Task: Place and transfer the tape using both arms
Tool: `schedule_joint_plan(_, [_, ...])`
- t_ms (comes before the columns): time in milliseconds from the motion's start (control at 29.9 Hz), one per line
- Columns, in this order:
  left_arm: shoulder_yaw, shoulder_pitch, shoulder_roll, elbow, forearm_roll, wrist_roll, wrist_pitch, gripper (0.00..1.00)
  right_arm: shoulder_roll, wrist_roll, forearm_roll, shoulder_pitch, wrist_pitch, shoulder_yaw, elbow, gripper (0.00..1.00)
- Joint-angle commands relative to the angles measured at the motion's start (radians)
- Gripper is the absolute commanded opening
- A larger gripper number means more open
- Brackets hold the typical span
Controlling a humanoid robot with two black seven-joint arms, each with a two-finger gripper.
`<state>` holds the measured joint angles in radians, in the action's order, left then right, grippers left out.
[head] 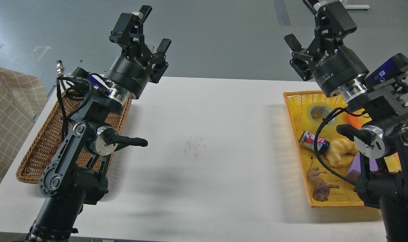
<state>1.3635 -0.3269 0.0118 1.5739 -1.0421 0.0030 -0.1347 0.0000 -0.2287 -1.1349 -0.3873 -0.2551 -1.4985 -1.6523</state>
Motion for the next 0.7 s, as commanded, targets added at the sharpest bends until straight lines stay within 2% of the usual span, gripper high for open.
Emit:
schedule_joint_plan(0, [-0.001, -0.001, 0.002, 0.000, -0.001, -0.005, -0.006, 0.98, 0.000, 0.002, 0.000, 0.008, 0.001, 0.000, -0.003, 1.00])
schedule_joint_plan(669, [-0.011, 0.003, 0.011, 0.000, 0.027, 0.003, -0.011, 0.98, 0.000, 0.002, 0.001, 0.030, 0.001, 0.004, -0.014, 1.00])
